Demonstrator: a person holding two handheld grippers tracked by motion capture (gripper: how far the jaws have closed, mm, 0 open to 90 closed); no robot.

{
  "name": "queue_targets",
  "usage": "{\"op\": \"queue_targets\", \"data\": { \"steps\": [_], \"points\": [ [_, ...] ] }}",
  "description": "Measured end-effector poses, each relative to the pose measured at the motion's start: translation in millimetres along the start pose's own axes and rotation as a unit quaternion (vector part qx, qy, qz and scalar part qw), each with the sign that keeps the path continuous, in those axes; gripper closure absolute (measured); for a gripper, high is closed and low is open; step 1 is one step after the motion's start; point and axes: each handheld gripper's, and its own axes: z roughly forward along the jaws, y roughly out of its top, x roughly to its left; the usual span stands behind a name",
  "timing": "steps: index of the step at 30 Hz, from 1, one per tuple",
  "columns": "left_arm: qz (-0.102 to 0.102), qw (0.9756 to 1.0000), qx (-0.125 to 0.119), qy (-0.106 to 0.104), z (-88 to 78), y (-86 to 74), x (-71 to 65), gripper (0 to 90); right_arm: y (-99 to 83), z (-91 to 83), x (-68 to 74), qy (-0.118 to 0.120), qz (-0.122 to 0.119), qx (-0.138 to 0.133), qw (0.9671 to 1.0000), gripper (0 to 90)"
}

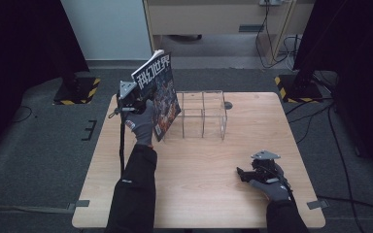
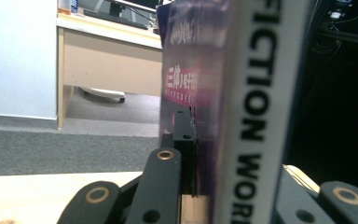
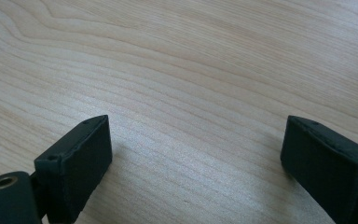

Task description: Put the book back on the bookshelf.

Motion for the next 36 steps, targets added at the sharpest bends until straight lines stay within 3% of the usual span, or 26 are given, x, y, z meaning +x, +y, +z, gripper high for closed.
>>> {"op": "queue_targets", "data": {
  "steps": [7, 13, 17, 26, 36],
  "points": [
    [-0.006, 1.0, -0.002, 0.002, 5.7, -8.5, -1.1, 81.9, 0.0, 0.0, 0.1, 0.0, 0.0, 0.0, 1.0, 8.9],
    [0.009, 0.9999, 0.0, 0.012, 9.3, -16.3, -6.0, 81.9, 0.0, 0.0, 0.1, 0.0, 0.0, 0.0, 1.0, 8.9],
    [0.002, 0.9999, -0.007, 0.008, 10.1, -19.4, -7.5, 81.9, 0.0, 0.0, 0.1, 0.0, 0.0, 0.0, 1.0, 8.9],
    [0.006, 0.9997, -0.012, 0.021, 9.2, -27.1, -6.8, 81.8, 0.0, 0.1, 0.2, -0.001, 0.001, 0.0, 1.0, 8.9],
    [-0.005, 0.9996, -0.014, 0.024, 9.6, -39.1, -1.6, 81.8, 0.1, 0.3, 0.5, -0.002, 0.002, -0.001, 1.0, 8.8]
  ]
}}
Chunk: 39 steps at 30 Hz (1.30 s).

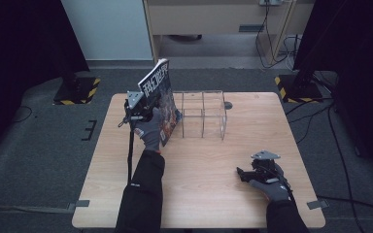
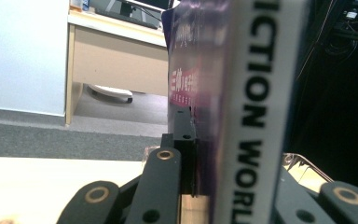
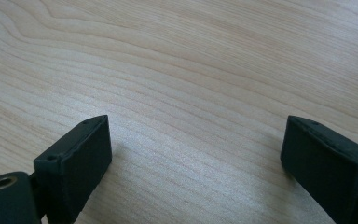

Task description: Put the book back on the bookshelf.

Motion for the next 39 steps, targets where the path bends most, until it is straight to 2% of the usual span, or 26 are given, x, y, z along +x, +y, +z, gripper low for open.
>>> {"op": "queue_targets", "data": {
  "steps": [4, 13, 15, 22, 27, 39],
  "points": [
    [-0.008, 1.0, -0.003, 0.001, 0.0, -4.6, 0.7, 81.7, 0.0, 0.0, 0.2, 0.0, 0.001, 0.0, 1.0, 8.8],
    [-0.012, 0.9999, 0.0, 0.0, -0.4, -16.6, 2.7, 81.5, 0.0, -0.1, 0.3, 0.0, 0.001, 0.0, 1.0, 8.8],
    [-0.02, 0.9998, -0.002, 0.0, -0.9, -22.5, 4.1, 81.4, 0.0, -0.1, 0.3, -0.001, 0.001, 0.0, 1.0, 8.8],
    [-0.021, 0.9998, 0.0, -0.005, -2.2, -27.3, 5.1, 81.3, -0.1, -0.1, 0.8, -0.001, 0.002, 0.001, 1.0, 8.7],
    [-0.03, 0.9995, 0.0, -0.01, -7.9, -30.4, 9.2, 80.3, -0.2, 0.0, 1.0, -0.002, 0.002, 0.0, 1.0, 8.7],
    [-0.033, 0.9994, -0.004, -0.011, -19.2, -40.0, 14.3, 79.8, 0.0, 0.3, 1.2, -0.001, 0.001, 0.001, 1.0, 8.1]
  ]
}}
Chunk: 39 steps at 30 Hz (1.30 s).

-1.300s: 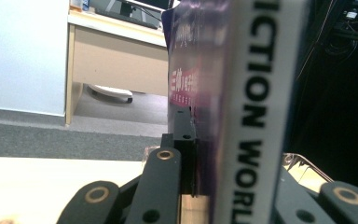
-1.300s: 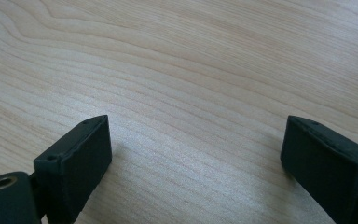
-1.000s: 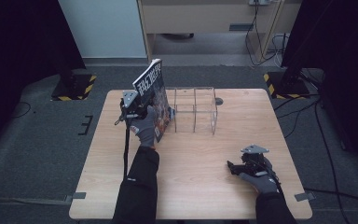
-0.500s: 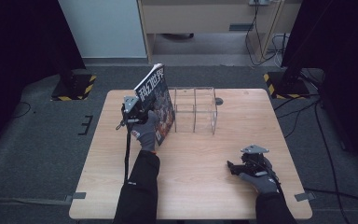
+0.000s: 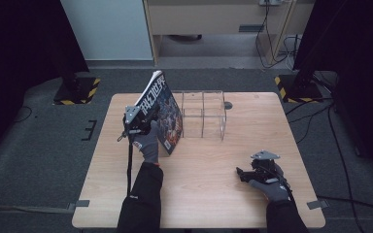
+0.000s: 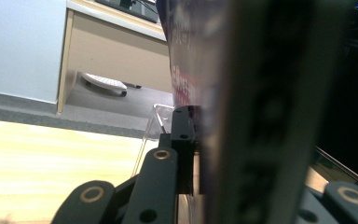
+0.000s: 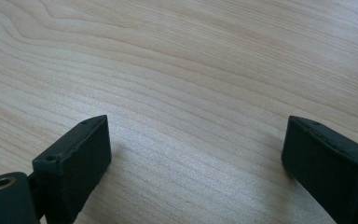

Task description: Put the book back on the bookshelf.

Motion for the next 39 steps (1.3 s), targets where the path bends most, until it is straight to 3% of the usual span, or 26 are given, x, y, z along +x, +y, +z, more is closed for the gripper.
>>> {"op": "queue_targets", "data": {
  "steps": [13, 20, 26, 30, 39],
  "points": [
    [-0.007, 0.9999, -0.009, -0.004, -6.6, -7.3, 6.4, 74.1, 0.0, 0.0, 0.2, 0.0, 0.001, 0.001, 1.0, 8.0],
    [-0.02, 0.9995, -0.025, 0.0, -13.5, -8.2, 8.6, 55.2, 0.0, 0.0, 0.2, 0.0, 0.001, 0.001, 1.0, 8.0],
    [-0.009, 0.9995, -0.031, 0.001, -27.1, -9.4, 9.2, 37.8, 0.2, 0.1, 0.0, 0.001, 0.0, 0.002, 1.0, 7.7],
    [-0.006, 0.9997, -0.022, -0.001, -36.0, -4.5, 11.0, 29.2, 0.5, 0.5, 0.1, 0.001, 0.0, 0.002, 1.0, 7.5],
    [0.022, 0.9997, 0.005, 0.013, -51.9, 9.6, 14.6, 24.6, 0.7, 0.6, 0.5, 0.0, 0.002, 0.002, 1.0, 7.3]
  ]
}}
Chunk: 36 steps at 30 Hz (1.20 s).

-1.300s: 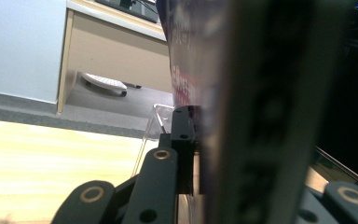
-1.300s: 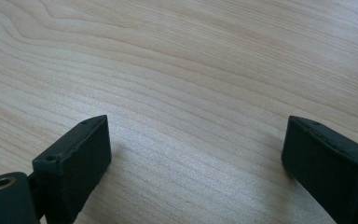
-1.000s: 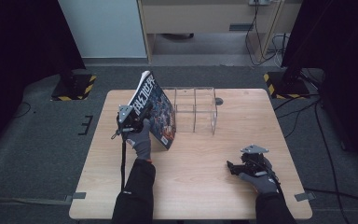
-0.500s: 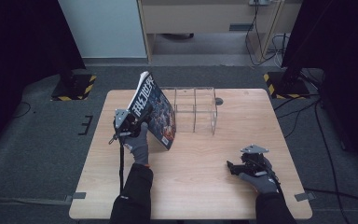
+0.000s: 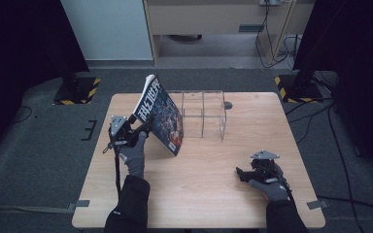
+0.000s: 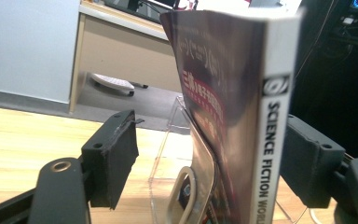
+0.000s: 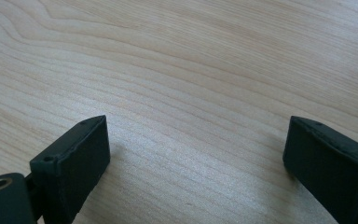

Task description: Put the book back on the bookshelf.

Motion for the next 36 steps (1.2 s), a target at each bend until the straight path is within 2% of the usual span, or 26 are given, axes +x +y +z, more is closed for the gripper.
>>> {"op": "queue_targets", "data": {
  "steps": [1, 2, 7, 9, 10, 11, 12, 17, 19, 21, 22, 23, 26, 28, 30, 31, 32, 33, 34, 36],
  "points": [
    [0.01, 0.9999, 0.004, 0.001, -2.0, 1.5, -0.9, 24.4, 0.0, 0.0, 0.0, 0.0, 0.0, 0.0, 1.0, 7.3],
    [0.014, 0.9997, 0.016, -0.015, -5.6, 2.0, -1.4, 24.2, 0.0, 0.0, 0.0, 0.0, 0.0, 0.0, 1.0, 7.3],
    [0.025, 0.9987, 0.039, -0.021, -14.0, 2.6, 1.2, 22.1, -0.1, 0.1, -0.2, 0.0, -0.001, 0.0, 1.0, 7.3],
    [0.047, 0.9974, 0.052, -0.015, -17.9, 2.7, 1.1, 21.6, 0.0, 0.1, -0.2, 0.0, -0.001, 0.0, 1.0, 7.3],
    [0.072, 0.995, 0.066, -0.02, -21.8, 2.1, -0.9, 21.5, -0.1, 0.0, -0.2, 0.0, -0.001, 0.0, 1.0, 7.3],
    [0.072, 0.995, 0.066, -0.02, -21.8, 2.1, -0.9, 21.5, -0.1, 0.0, -0.2, 0.0, -0.001, 0.0, 1.0, 7.3],
    [0.089, 0.993, 0.074, -0.024, -26.8, 2.1, -2.5, 21.5, -0.1, 0.0, -0.2, 0.0, -0.001, 0.0, 1.0, 7.3],
    [0.094, 0.9908, 0.089, -0.038, -42.0, 1.5, 0.7, 20.7, -0.2, -0.2, 0.0, -0.001, 0.001, 0.001, 1.0, 7.2],
    [0.109, 0.9886, 0.096, -0.038, -49.0, -1.1, 1.8, 20.3, -0.2, -0.2, 0.0, 0.0, 0.001, 0.001, 1.0, 7.1],
    [0.115, 0.9865, 0.11, -0.037, -55.0, -4.9, 4.1, 20.1, -0.2, -0.2, 0.0, -0.001, 0.001, 0.001, 1.0, 7.0],
    [0.115, 0.9865, 0.11, -0.037, -55.0, -4.9, 4.1, 19.4, -0.2, -0.2, 0.0, -0.001, 0.001, 0.001, 1.0, 7.0],
    [0.126, 0.9835, 0.122, -0.043, -61.1, -9.4, 7.6, 19.1, -0.2, -0.3, 0.2, -0.001, 0.002, 0.001, 1.0, 6.8],
    [0.117, 0.983, 0.134, -0.048, -70.0, -15.7, 14.5, 18.9, -0.2, -0.1, 0.3, -0.001, 0.002, 0.001, 1.0, 6.4],
    [0.122, 0.9809, 0.145, -0.045, -74.1, -20.9, 19.8, 18.7, -0.1, 0.1, 0.8, -0.002, 0.002, 0.001, 1.0, 5.8],
    [0.115, 0.9798, 0.158, -0.044, -77.1, -27.3, 26.3, 18.7, -0.1, 0.3, 1.0, -0.003, 0.002, 0.001, 1.0, 5.4],
    [0.116, 0.9784, 0.165, -0.043, -78.3, -30.9, 29.4, 18.7, -0.1, 0.4, 1.0, -0.003, 0.002, 0.001, 1.0, 5.4],
    [0.116, 0.9784, 0.165, -0.043, -78.3, -30.9, 29.4, 18.7, -0.1, 0.4, 1.0, -0.003, 0.002, 0.001, 1.0, 5.4],
    [0.12, 0.9749, 0.183, -0.042, -80.0, -38.4, 35.3, 18.7, -0.1, 0.3, 1.1, -0.003, 0.003, 0.001, 1.0, 5.4],
    [0.123, 0.9724, 0.194, -0.041, -80.8, -41.5, 38.5, 18.7, -0.1, 0.2, 1.0, -0.003, 0.002, 0.002, 1.0, 5.4],
    [0.121, 0.9715, 0.2, -0.04, -81.8, -44.1, 41.1, 18.7, -0.1, 0.3, 1.2, -0.004, 0.004, 0.002, 1.0, 5.1]
  ]
}}
